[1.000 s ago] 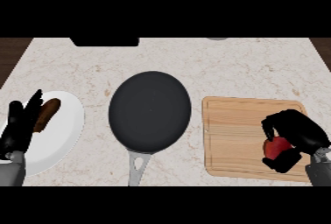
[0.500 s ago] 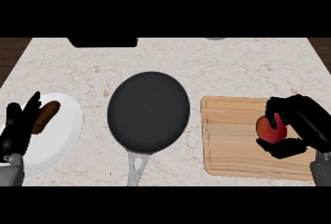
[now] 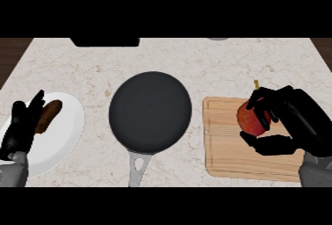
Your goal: Pick the pear from the cutting board and place it in the pan
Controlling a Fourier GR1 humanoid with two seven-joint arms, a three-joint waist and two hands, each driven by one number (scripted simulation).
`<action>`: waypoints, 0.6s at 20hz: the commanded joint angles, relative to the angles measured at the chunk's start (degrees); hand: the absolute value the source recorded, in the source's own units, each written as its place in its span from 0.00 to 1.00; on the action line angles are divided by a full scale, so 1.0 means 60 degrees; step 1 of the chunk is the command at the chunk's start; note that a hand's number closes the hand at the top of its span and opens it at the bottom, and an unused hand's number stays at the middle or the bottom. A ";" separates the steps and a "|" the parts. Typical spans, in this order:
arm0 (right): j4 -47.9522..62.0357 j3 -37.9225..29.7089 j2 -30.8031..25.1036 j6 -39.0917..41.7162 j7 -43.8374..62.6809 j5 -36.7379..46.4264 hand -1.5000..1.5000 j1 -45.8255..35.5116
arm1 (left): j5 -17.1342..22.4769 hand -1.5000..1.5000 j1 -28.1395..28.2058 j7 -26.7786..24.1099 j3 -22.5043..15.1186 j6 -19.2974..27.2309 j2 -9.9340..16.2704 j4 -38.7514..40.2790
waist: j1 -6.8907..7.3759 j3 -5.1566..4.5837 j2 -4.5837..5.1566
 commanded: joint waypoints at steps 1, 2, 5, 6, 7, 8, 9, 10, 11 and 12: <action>0.0748 0.0531 0.0945 0.0108 0.0981 0.0086 1.00 -0.1244 | -0.0126 0.50 -0.0034 -0.0294 0.0096 0.0050 -0.0104 0.0444 | 0.0082 -0.0024 0.0043; 0.0751 0.0646 0.1247 0.0036 0.1219 0.0089 1.00 -0.1431 | -0.0054 0.50 -0.0451 -0.0069 0.0021 -0.0164 -0.0060 0.0433 | 0.0059 -0.0023 0.0041; 0.1841 0.0825 0.2099 -0.0123 0.2004 0.0212 1.00 -0.2566 | -0.0220 0.50 -0.0261 -0.0278 -0.0030 0.0033 -0.0254 0.0560 | 0.0128 -0.0025 0.0055; 0.1904 0.0852 0.2210 0.0023 0.2254 0.0196 1.00 -0.2711 | -0.0147 0.50 -0.0427 -0.0025 0.0004 -0.0028 -0.0257 0.0446 | 0.0093 -0.0023 0.0043; 0.2801 0.1129 0.2321 -0.0950 0.2109 0.0228 1.00 -0.2637 | -0.0169 0.50 -0.0036 -0.0430 0.0108 -0.0103 -0.0097 0.0446 | 0.0172 -0.0022 0.0060; 0.3224 0.1149 0.2331 -0.0895 0.2459 -0.0002 1.00 -0.3243 | -0.0071 0.50 -0.0488 0.0063 0.0126 -0.0278 0.0023 0.0386 | 0.0164 -0.0021 0.0059; 0.3340 0.2171 0.2339 -0.1746 0.2993 -0.0326 1.00 -0.2974 | -0.0181 0.50 -0.0734 0.0361 -0.0013 -0.0146 -0.0095 0.0369 | 0.0207 -0.0019 0.0065; 0.3973 0.1417 0.2345 -0.1512 0.2871 -0.0542 1.00 -0.3853 | 0.0011 0.50 -0.0424 -0.0147 0.0160 -0.0353 -0.0092 0.0639 | 0.0186 -0.0022 0.0066; 0.3997 0.2210 0.2350 -0.2232 0.3153 -0.0659 1.00 -0.3298 | -0.0093 0.50 -0.0716 0.0411 0.0213 -0.0281 0.0106 0.0371 | 0.0159 -0.0019 0.0052; 0.4932 0.1828 0.2354 -0.2094 0.3452 -0.0825 1.00 -0.4498 | -0.0035 0.50 -0.0585 0.0374 0.0073 -0.0390 -0.0009 0.0083 | 0.0254 -0.0019 0.0064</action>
